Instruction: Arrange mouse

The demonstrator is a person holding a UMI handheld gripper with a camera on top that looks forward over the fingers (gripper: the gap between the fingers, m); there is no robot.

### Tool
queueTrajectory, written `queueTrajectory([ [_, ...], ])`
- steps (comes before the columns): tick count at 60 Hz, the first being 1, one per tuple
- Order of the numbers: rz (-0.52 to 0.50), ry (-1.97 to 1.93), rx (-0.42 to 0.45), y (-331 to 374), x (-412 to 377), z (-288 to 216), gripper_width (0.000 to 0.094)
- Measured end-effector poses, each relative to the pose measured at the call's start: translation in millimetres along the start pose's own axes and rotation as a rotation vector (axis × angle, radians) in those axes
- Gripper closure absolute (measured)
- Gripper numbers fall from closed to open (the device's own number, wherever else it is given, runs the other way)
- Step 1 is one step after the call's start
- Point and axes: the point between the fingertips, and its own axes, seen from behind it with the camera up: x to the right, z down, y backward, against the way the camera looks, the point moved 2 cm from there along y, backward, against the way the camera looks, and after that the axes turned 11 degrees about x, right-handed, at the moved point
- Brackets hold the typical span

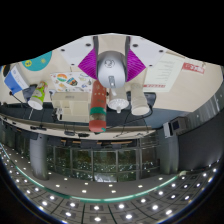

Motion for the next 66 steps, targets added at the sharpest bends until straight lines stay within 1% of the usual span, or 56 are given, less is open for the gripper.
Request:
queueTrajectory([
  [4,0.002,-0.040,0.062,23,19,-44,0.0578],
  [8,0.017,-0.064,0.116,45,51,-79,0.0578],
  [11,0.037,-0.068,0.140,55,79,-97,0.0578],
  [14,0.064,-0.084,0.154,68,111,-101,0.0579],
  [18,0.105,-0.088,0.144,71,159,-97,0.0580],
  [21,0.140,-0.086,0.113,71,195,-82,0.0581],
  [30,0.218,-0.099,-0.012,69,282,-1,0.0581],
  [34,0.223,-0.099,-0.083,65,306,40,0.0580],
  [40,0.223,-0.098,-0.156,58,323,88,0.0574],
  [45,0.212,-0.104,-0.185,55,330,113,0.0527],
  [53,0.186,-0.111,-0.238,57,327,136,0.0399],
  [55,0.191,-0.106,-0.239,60,328,137,0.0314],
  [59,0.187,-0.085,-0.231,68,327,129,0.0088],
  [60,0.189,-0.076,-0.228,71,327,127,0.0058],
  [62,0.187,-0.063,-0.222,77,324,120,0.0081],
  [66,0.191,-0.046,-0.211,93,318,105,0.0076],
])
